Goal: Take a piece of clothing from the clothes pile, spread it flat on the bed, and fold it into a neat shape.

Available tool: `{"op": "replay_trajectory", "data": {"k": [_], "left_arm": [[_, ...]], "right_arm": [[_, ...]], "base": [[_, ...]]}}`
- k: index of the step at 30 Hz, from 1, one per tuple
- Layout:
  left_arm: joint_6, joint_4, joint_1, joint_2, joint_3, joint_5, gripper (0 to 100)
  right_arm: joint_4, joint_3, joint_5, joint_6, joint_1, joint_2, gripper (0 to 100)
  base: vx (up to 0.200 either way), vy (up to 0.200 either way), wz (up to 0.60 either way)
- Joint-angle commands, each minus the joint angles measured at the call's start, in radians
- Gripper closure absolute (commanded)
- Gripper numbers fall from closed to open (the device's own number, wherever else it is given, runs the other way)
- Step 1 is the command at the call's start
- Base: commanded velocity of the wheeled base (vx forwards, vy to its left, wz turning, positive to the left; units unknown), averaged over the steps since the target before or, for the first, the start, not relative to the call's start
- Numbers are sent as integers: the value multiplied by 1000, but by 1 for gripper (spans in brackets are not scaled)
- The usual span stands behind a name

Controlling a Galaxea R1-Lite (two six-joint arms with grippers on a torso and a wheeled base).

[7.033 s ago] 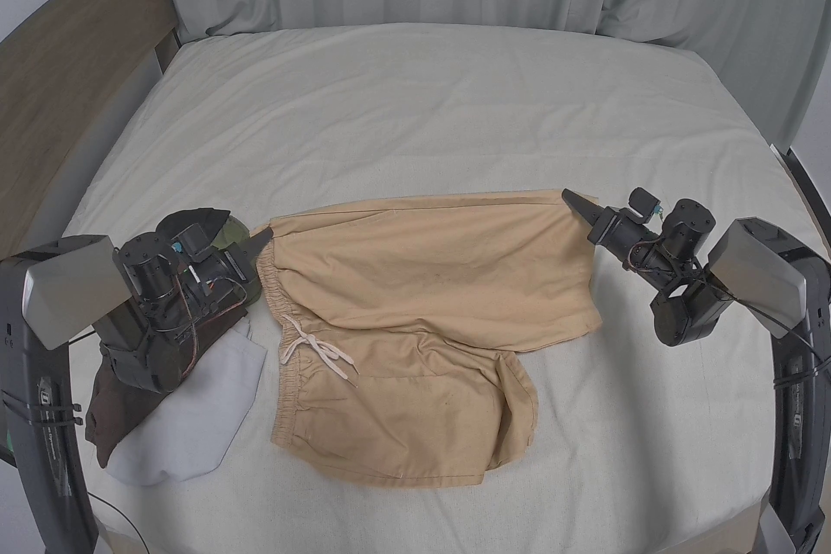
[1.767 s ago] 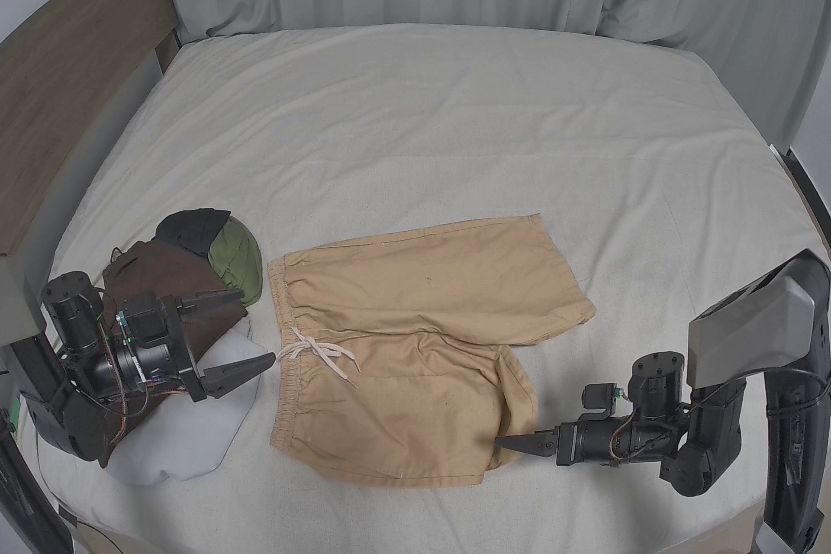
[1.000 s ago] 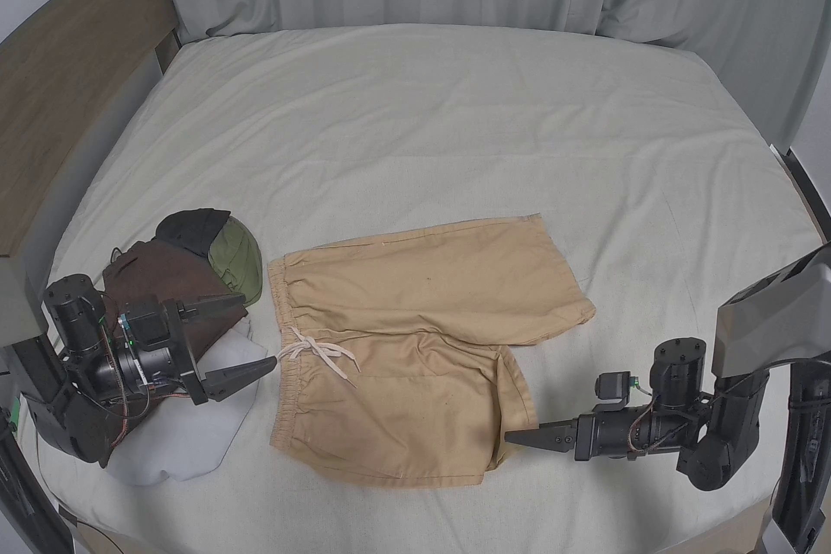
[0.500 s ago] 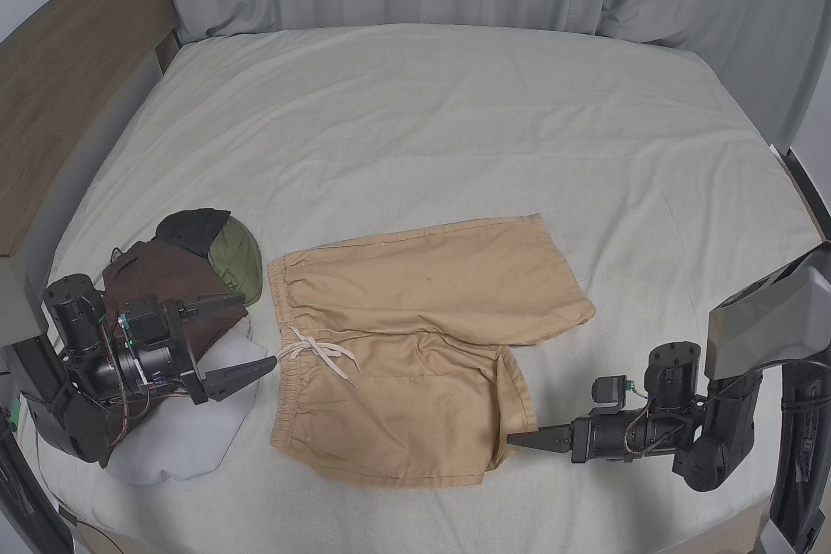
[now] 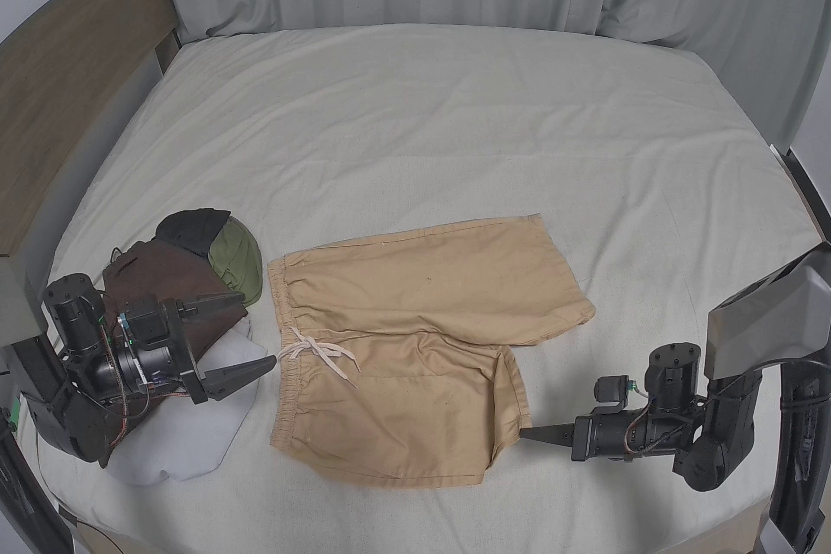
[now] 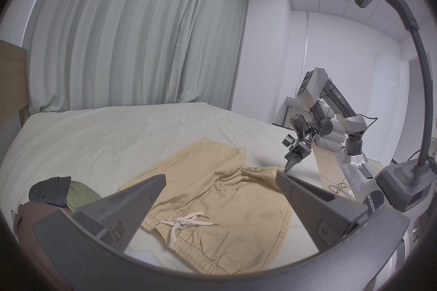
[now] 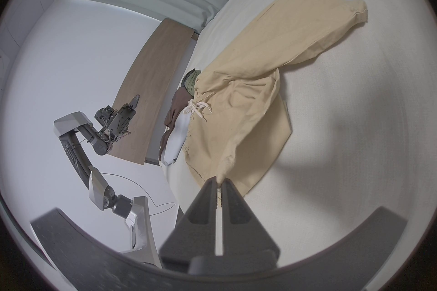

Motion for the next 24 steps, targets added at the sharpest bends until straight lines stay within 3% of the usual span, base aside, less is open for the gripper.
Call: {"op": "replay_trajectory", "data": {"k": [1,6,10,24], "left_arm": [[0,0,0,0,-1,0,0],[-2,0,0,-1,0,0,0],[-2,0,-3,-1,0,0,0],[-2,0,-3,2,2,0,0]], "right_arm": [[0,1,-2,-2,-21,-7,100],[0,1,-11,-60,-71,-4,100],[2,-9,-58,-117,-111,-1,100],[3,-32,-64,-122,-191,-13,100]], "base": [[0,0,0],[0,0,0],[0,0,0],[0,0,0]]}}
